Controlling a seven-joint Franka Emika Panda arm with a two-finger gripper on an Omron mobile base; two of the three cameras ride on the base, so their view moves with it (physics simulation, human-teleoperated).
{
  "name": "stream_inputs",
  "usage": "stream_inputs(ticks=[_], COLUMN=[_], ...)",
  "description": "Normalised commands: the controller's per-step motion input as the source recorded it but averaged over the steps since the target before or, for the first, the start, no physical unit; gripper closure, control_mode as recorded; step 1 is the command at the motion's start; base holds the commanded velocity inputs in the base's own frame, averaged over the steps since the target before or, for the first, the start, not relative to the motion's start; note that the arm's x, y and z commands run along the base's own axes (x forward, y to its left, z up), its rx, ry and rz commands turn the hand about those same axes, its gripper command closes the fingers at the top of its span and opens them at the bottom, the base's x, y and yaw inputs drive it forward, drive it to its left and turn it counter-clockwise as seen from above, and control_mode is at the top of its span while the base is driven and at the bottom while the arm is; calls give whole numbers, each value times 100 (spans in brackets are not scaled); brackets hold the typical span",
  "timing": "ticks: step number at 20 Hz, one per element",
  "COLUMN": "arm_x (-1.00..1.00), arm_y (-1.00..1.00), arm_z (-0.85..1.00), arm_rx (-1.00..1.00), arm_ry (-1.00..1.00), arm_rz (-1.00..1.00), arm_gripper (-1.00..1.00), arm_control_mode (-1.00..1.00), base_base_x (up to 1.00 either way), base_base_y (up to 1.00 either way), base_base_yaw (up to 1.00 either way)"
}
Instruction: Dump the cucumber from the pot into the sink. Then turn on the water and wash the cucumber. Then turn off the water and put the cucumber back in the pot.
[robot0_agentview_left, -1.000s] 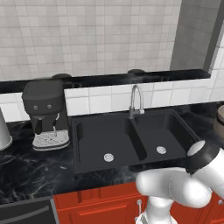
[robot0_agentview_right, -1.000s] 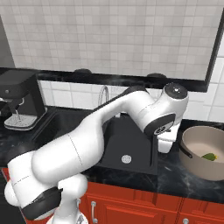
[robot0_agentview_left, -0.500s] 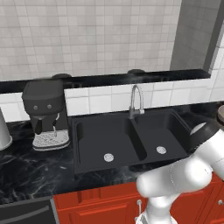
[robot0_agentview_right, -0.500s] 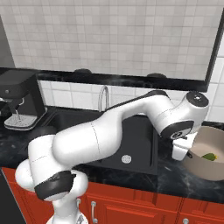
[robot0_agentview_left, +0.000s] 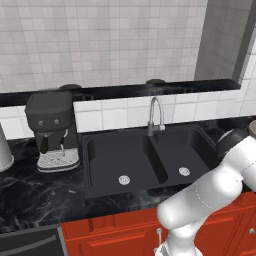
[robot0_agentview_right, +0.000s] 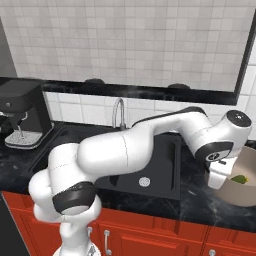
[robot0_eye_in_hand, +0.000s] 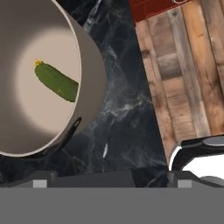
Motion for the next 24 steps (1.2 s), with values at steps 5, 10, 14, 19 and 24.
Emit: stream_inputs(ticks=[5, 10, 14, 19, 24], arm_x=[2, 15, 22, 19, 14], arm_y=[-25, -30, -33, -29, -27], arm_z=[-35, -26, -19, -19, -20], arm_rx=[0, 0, 1, 0, 0], arm_ry=[5, 3, 5, 7, 6], arm_rz=[0, 0, 0, 0, 0], arm_gripper=[-100, -100, -100, -100, -100], arm_control_mode=[-100, -100, -100, -100, -100], base_base_x=[0, 0, 0, 0, 0], base_base_y=[0, 0, 0, 0, 0], base_base_yaw=[0, 0, 0, 0, 0])
